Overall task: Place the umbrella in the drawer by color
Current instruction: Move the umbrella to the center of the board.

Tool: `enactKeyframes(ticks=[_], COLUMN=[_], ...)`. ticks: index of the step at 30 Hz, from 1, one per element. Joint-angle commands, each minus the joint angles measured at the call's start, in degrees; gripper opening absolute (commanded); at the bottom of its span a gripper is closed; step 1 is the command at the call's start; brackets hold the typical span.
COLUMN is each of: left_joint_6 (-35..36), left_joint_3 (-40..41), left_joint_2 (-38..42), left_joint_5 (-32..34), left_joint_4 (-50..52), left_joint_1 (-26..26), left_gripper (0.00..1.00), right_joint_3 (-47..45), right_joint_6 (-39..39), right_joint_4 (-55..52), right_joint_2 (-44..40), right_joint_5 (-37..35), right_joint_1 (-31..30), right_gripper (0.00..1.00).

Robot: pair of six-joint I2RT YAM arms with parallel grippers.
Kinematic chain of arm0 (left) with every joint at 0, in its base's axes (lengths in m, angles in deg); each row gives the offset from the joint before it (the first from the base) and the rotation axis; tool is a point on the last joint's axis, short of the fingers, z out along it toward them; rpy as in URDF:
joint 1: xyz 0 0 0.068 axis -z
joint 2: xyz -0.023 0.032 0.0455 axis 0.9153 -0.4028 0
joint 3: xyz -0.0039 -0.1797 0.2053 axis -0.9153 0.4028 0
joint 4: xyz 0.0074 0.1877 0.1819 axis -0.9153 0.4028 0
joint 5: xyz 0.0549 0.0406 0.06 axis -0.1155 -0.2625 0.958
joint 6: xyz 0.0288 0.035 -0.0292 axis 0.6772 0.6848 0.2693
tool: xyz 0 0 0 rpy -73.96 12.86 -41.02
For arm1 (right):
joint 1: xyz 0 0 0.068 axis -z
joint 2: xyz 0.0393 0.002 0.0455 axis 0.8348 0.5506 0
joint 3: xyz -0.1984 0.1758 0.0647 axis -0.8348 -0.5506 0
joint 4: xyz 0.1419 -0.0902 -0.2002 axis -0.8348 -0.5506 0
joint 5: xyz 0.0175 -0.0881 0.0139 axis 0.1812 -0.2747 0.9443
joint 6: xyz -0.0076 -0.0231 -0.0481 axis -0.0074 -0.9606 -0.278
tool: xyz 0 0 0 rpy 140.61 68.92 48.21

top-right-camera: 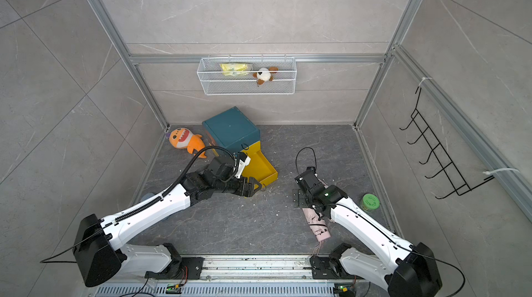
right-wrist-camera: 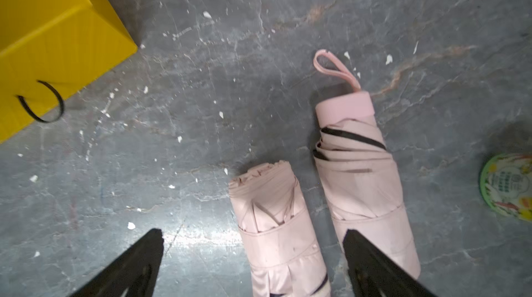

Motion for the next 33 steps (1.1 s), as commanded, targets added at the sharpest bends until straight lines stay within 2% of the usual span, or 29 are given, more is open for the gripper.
enactKeyframes(ticks=[1,21,33], left_joint_6=[-0.15,2.32,2.02], left_joint_3=[-0.4,1.79,3.11], left_joint_2=[0.14,4.99,6.42], left_joint_5=[-1.6,-0.03,-0.73], left_joint_4=[-3.21,-2.93,-3.54], left_joint_1=[0.04,-0.22,-0.84], left_gripper=[0.82,0.82,0.83], right_joint_3=[-0.83,-2.25,-1.97], right_joint_6=[1.89,5.69,5.77], right_joint_4=[-1.74,0.78,3.95], right_joint_2=[2.12,12.11,19.93], right_joint_5=[1.35,6.2,4.79], right_joint_1=[-0.06,2.74,3.45], right_gripper=[1.0,1.0,1.0])
